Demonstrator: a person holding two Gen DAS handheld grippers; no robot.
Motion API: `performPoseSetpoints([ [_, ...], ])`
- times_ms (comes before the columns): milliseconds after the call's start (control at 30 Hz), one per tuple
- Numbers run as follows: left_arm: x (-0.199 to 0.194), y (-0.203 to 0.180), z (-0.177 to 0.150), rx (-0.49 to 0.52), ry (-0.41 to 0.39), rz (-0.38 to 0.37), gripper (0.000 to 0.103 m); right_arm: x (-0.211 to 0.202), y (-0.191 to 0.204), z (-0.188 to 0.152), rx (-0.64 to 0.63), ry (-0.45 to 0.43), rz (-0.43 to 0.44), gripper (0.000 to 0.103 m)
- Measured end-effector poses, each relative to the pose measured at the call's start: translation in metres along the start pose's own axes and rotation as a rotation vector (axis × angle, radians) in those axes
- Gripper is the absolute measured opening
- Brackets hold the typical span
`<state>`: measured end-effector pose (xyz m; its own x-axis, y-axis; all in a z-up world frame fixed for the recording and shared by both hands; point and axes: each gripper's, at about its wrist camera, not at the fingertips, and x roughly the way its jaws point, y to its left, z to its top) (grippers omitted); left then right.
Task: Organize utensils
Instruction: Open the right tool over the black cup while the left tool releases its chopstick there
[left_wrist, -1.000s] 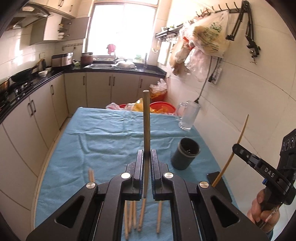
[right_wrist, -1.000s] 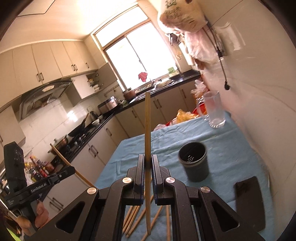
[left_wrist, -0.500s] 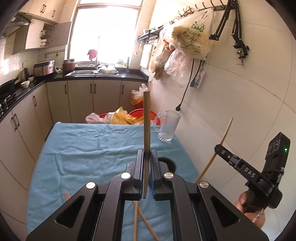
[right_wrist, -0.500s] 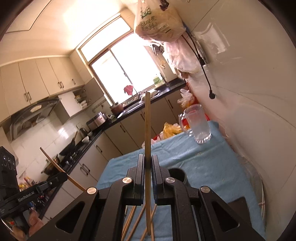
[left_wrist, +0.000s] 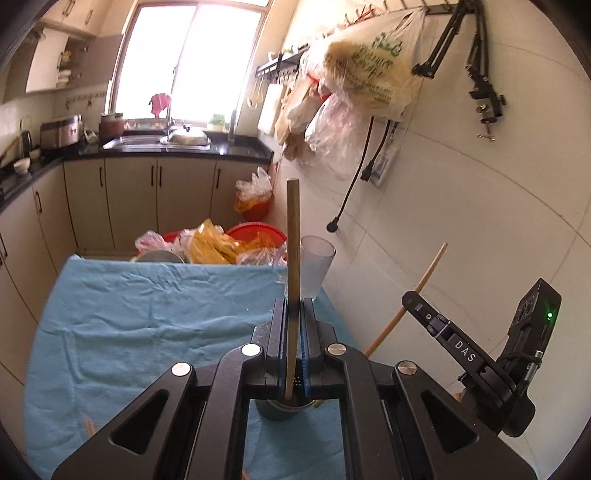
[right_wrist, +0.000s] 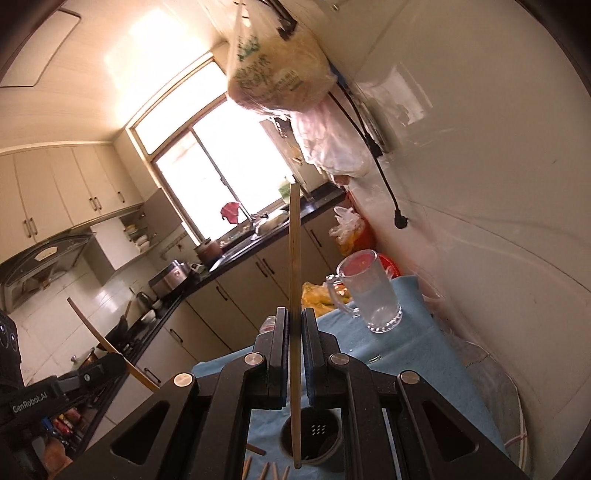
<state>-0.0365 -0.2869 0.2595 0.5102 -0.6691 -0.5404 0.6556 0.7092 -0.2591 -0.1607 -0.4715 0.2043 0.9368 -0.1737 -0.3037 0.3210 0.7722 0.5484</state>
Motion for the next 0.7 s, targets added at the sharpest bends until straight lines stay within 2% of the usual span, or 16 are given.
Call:
performPoseSetpoints([
  [133,0.032,0.008,-0.009,-0.018,0.063,-0.008,0.006,0.025,-0.011,-0.004,0.017,0.041,-0.017,0.007],
  [333,0.070,0.024,-0.030,-0.047,0.148,0.006,0.006,0.059,-0.021,-0.030,0.003,0.136,-0.051,0.007],
  [500,0.083,0.033,-0.038,-0.057,0.184,0.019,0.006,0.079,-0.027,-0.049,-0.005,0.209,-0.075,0.007],
  [700,0.085,0.037,-0.037,-0.056,0.193,0.013,0.008,0.083,-0.029,-0.054,-0.002,0.234,-0.084,0.010],
])
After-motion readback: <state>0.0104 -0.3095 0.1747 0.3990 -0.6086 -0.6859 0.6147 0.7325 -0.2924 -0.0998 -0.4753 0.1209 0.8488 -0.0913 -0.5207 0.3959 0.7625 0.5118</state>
